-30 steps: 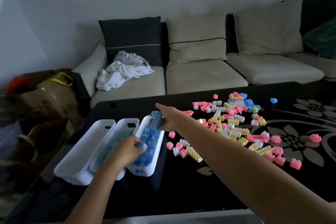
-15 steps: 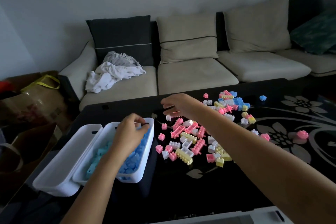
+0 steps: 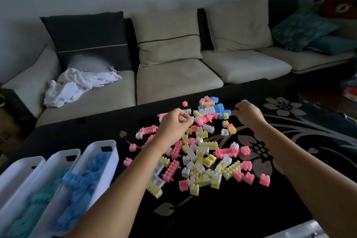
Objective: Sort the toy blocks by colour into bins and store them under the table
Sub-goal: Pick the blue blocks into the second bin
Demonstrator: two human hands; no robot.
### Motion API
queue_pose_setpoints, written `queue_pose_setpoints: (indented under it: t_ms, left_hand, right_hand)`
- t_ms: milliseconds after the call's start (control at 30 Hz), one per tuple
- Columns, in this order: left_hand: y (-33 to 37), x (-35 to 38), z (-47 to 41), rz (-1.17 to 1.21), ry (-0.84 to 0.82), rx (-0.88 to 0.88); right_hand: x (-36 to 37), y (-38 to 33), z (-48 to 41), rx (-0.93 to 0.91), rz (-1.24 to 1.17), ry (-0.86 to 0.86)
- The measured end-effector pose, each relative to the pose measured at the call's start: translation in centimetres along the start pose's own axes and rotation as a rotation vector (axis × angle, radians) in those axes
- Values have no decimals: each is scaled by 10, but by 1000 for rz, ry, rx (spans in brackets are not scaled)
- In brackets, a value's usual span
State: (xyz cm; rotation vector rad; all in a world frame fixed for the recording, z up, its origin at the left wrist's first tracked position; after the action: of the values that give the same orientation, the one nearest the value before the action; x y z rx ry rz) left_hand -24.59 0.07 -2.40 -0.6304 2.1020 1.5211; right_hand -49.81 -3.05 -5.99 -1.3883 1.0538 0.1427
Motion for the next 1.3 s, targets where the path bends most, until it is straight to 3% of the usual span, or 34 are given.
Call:
queue_pose_setpoints:
  t_ms: [233, 367, 500, 900, 1100, 1300]
  left_hand:
    - [3, 88, -56, -135, -148, 84]
    - [2, 127, -82, -251, -281, 185]
    - [-10, 149, -93, -406, -378, 262]
    - [-28, 135, -95, -498, -147, 300]
    - [-21, 156, -102, -431, -164, 323]
    - [-16, 160, -108, -443, -129, 308]
  right_hand:
    - [21, 69, -41, 101, 58, -70]
    - [33, 74, -69, 67, 21, -10]
    - [43, 73, -93, -79, 134, -41]
    - [53, 70, -114, -319, 224, -247]
    - [57, 63, -98, -369, 181, -235]
    - [64, 53, -76, -570, 163, -252]
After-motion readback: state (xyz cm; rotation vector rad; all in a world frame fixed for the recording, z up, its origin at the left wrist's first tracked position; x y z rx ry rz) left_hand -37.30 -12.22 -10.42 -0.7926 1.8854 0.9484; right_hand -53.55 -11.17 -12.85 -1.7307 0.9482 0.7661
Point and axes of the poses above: each hand's wrist, its own z-axis away from the middle knuckle, its own x-axis out of the palm, y = z × x, the point moved 3 cm from there along -z, towards the middle knuckle, and after that the axes turned 9 degrees about y, right-handed, at the moved point
